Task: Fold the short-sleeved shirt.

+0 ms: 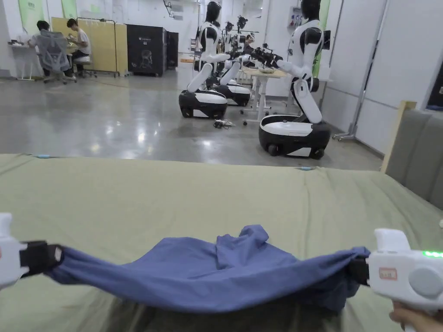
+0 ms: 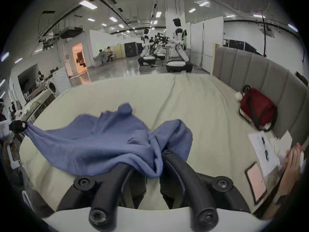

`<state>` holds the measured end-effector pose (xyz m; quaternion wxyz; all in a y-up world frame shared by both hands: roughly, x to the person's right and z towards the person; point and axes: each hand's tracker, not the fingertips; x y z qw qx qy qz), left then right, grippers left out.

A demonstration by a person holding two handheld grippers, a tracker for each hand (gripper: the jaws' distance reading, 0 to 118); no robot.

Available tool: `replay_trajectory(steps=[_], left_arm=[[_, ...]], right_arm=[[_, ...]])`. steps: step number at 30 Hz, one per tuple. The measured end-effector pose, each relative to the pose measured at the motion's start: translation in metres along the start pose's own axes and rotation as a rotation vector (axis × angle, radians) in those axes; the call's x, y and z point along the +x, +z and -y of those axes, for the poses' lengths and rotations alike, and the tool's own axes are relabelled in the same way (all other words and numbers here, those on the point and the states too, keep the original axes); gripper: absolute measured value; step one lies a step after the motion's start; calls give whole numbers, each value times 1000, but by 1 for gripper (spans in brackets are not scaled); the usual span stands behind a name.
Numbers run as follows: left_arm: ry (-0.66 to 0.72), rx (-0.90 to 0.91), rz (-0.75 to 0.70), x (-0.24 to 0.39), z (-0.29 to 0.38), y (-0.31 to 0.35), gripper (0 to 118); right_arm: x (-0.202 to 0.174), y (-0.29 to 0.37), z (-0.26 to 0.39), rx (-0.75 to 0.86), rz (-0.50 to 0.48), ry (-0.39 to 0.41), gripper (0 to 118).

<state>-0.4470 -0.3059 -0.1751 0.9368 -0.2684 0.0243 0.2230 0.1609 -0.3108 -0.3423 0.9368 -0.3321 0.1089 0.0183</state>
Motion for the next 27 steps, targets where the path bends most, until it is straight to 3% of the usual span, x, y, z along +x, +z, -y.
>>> replay_trajectory(steps=[4,8,13,17,19,20,21,22,24,27], left_arm=[[-27,-70,-2,-12,53,22,0],[-113,-165,-81,-18,93,18,0],[-110,-228,-108,-27,111,-3,0],[-110,-238,-103,-27,113,-5,0],[-102,-219,-90,-26,110,3,11],[-103,-200,-88,-24,108,9,27],[-98,-182,-90,-21,105,16,80],[-97,-171,-92,-19,103,24,117],[-99,-103,-53,-18,99,44,116],[-101,-67,-53,-5,99,79,116]], right_arm=[[12,15,51,-80,-20,-38,17],[12,8,80,-203,40,37,17],[10,-27,99,-315,80,107,17],[12,-29,94,-306,78,90,19],[17,-19,93,-282,70,68,44],[20,-10,93,-276,75,60,63],[22,4,91,-269,90,48,79],[24,23,93,-244,100,37,80],[26,63,97,-197,89,36,80],[24,127,110,-61,87,-27,80]])
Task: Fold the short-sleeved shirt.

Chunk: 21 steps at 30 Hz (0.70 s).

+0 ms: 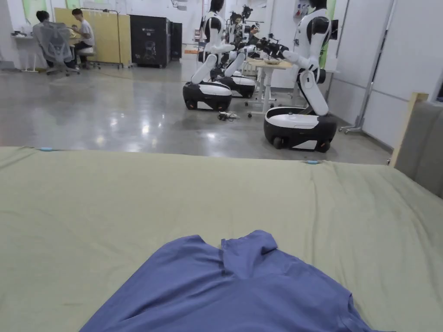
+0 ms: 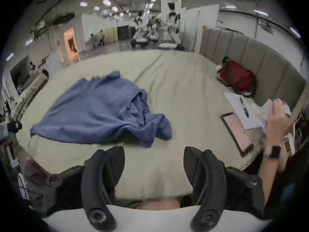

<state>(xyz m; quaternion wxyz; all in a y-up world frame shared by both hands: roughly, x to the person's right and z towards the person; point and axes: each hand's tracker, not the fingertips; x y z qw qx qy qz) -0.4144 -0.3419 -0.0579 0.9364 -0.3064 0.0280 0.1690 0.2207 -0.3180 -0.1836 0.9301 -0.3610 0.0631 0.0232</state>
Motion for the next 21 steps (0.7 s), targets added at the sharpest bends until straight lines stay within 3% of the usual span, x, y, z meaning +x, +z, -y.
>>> replay_trajectory(steps=[2,3,4,5,6,7,9,13,17,18,19,21], left_arm=[[31,58,21,6,8,21,105],[46,69,26,8,14,30,74],[53,93,23,12,18,34,26],[52,107,8,14,22,37,0],[47,118,-42,18,28,38,0],[49,126,-135,20,35,41,0],[43,109,-121,19,38,33,0],[90,71,-116,-4,47,17,0],[65,27,-170,-2,38,-14,0],[52,-8,-189,-4,36,-23,4],[48,-10,-204,-6,34,-31,28],[52,-53,-228,-7,31,-50,118]], right_arm=[[-2,34,12,102,-76,-35,79],[-4,49,18,148,-127,-56,56],[-8,61,23,183,-169,-80,7],[-12,67,27,200,-194,-91,2],[-18,69,32,262,-216,-130,2],[-20,69,36,236,-176,-133,2],[-24,67,38,193,-197,-87,2],[-26,56,39,221,-228,-104,2],[-34,53,34,227,-245,-73,2],[-42,53,33,227,-249,-65,2],[-44,53,32,232,-249,-62,2],[-38,53,33,231,-255,-64,2]])
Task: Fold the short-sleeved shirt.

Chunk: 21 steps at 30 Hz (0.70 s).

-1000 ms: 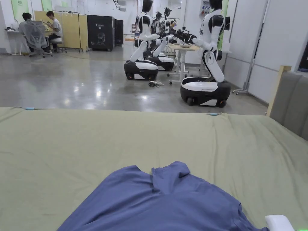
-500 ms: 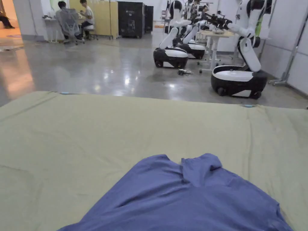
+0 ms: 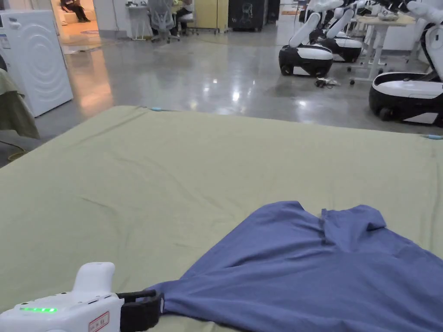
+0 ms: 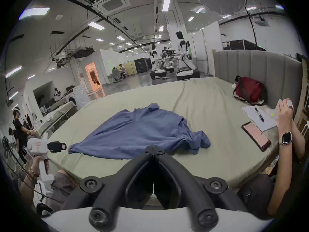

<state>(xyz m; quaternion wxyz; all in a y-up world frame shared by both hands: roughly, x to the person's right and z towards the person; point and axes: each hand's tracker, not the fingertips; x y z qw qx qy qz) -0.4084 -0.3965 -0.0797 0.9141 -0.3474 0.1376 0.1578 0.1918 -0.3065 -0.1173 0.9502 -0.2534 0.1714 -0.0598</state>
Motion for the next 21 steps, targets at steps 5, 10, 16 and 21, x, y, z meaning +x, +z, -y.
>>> replay_trajectory(steps=[5,10,16,21], left_arm=[[-80,7,-71,3,-8,-28,116],[-106,-62,-89,8,-3,-44,64],[-192,-8,-85,31,3,-38,1],[-140,-17,-33,21,-3,-38,1]], right_arm=[[-19,-4,1,-9,10,-8,2],[-17,-6,3,-37,48,-8,14],[-9,-19,6,-66,129,-6,49],[-8,-47,-43,24,121,63,50]])
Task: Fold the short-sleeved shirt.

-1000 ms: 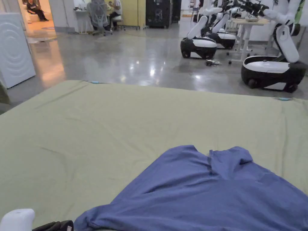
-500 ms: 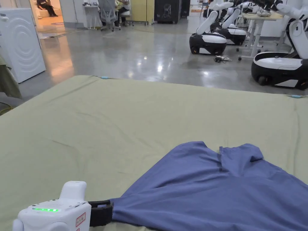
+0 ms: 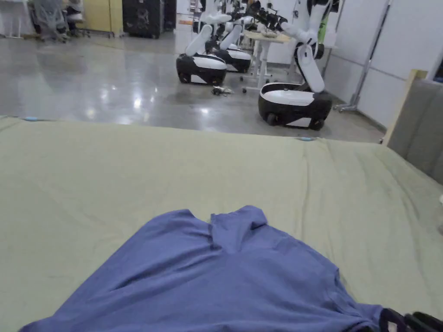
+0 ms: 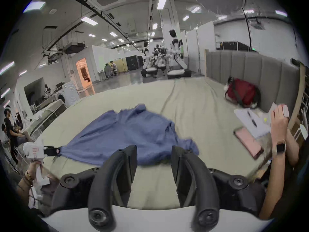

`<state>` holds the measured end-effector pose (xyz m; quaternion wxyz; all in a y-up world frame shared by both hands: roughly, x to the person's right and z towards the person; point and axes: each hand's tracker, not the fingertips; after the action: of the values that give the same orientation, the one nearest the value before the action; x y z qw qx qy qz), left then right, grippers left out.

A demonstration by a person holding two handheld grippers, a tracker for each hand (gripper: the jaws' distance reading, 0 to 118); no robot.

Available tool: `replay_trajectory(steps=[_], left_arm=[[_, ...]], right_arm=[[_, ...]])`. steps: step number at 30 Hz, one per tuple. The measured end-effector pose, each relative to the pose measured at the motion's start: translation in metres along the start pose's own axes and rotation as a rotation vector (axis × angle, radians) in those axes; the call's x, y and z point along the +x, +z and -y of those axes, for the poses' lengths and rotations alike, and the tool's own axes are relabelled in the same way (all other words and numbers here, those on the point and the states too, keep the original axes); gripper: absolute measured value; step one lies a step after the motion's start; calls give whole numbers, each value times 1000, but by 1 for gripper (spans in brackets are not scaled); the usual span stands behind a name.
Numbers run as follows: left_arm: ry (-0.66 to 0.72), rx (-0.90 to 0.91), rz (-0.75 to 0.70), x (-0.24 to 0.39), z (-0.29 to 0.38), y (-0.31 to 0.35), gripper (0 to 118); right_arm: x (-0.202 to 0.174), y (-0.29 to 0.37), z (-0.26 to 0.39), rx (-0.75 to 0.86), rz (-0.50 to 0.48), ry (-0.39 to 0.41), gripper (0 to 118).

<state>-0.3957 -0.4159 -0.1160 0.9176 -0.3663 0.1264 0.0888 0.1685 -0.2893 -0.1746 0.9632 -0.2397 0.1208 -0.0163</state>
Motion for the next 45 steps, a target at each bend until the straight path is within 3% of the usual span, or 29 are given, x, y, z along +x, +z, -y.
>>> replay_trajectory(steps=[2,4,5,8,13,16,24,26,27,29,30,32,38,45], left_arm=[[3,10,2,-3,1,2,1],[4,-3,4,-4,2,0,1],[4,-6,5,-4,3,0,1],[-3,-2,-2,-3,2,0,1],[11,-18,4,5,1,1,1],[28,-25,14,3,0,1,1],[66,-33,29,4,0,1,1],[66,-33,30,6,0,3,1],[64,-33,31,6,0,3,1],[65,-31,30,8,0,4,1],[65,-31,29,8,0,4,1],[65,-31,28,10,-1,6,1],[62,-31,28,11,-3,9,1],[120,120,102,4,-45,28,1]], right_arm=[[4,-33,-29,19,-33,52,58],[10,-90,-60,-32,-75,100,77],[11,-123,-74,-79,-77,119,78],[14,-222,-98,-223,-41,156,79],[5,-325,-109,-431,-108,193,79],[-4,-359,-109,-517,-18,251,79],[-22,-403,-77,-679,-7,312,78],[-22,-403,-70,-667,-3,277,72],[-21,-402,-72,-667,-2,256,62],[-21,-399,-76,-665,-18,264,50],[-25,-396,-78,-660,-15,304,50],[-32,-385,-81,-596,32,403,4],[-33,-360,-88,-537,2,357,4],[-30,-256,-135,-130,-152,179,4]])
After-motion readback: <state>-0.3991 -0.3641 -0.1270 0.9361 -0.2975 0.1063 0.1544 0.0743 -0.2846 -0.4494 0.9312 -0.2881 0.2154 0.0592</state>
